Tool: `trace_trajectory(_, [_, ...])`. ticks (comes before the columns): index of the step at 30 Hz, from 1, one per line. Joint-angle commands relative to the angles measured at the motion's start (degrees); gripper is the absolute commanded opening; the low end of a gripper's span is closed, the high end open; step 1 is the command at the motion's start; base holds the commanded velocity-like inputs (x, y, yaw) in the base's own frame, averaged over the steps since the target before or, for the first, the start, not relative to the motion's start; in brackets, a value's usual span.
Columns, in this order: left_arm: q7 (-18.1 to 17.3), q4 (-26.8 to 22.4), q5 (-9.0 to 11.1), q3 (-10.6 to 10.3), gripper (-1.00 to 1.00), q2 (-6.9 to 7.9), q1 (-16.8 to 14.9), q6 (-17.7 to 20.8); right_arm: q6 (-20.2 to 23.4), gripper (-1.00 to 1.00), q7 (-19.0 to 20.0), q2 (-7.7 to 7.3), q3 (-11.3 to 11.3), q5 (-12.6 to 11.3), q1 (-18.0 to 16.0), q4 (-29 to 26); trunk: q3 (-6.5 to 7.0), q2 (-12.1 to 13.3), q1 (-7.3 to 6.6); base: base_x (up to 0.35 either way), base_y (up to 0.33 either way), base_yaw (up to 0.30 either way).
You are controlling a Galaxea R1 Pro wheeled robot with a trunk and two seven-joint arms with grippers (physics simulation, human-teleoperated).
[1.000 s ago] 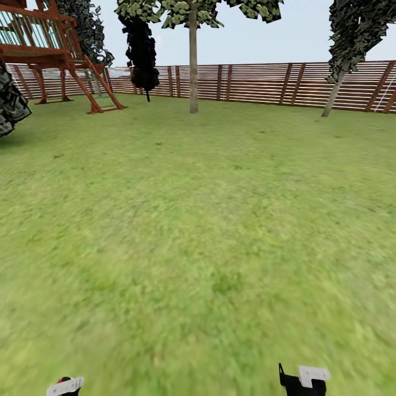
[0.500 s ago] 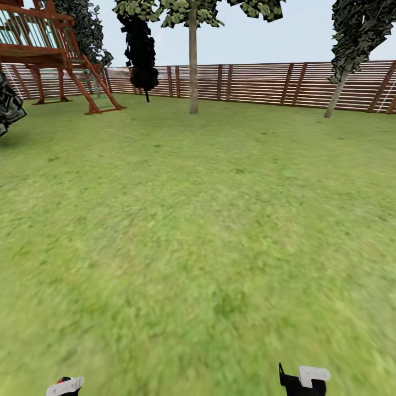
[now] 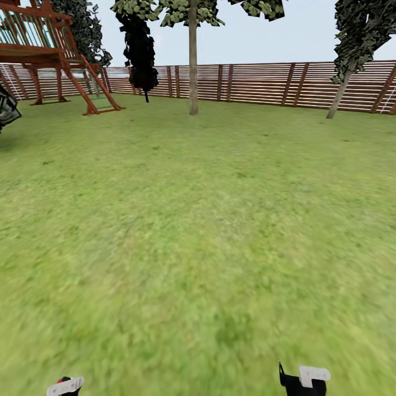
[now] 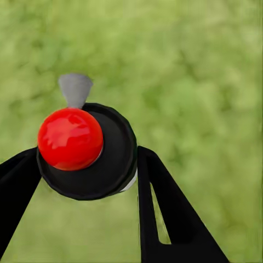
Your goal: In the garden, pick up the pesticide atomizer on the floor and spray pesticide onto both trees until each tree trunk is fully covered.
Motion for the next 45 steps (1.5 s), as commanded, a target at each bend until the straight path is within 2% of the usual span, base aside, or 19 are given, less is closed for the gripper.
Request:
trace_trajectory(1, [0.0,0.0,0.0,0.0,-1.00,0.01,0.0,0.0,0.0,1.00,0.0,-0.03,0.0,0.0,0.0,0.0,0.00,0.0,0.00,0.343,0.000,0.000])
trace_trajectory(45, [0.0,0.0,0.0,0.0,-1.00,0.01,0.0,0.0,0.1,1.00,0.0,0.01,0.0,0.0,0.0,0.0,0.00,0.0,0.00,0.343,0.000,0.000])
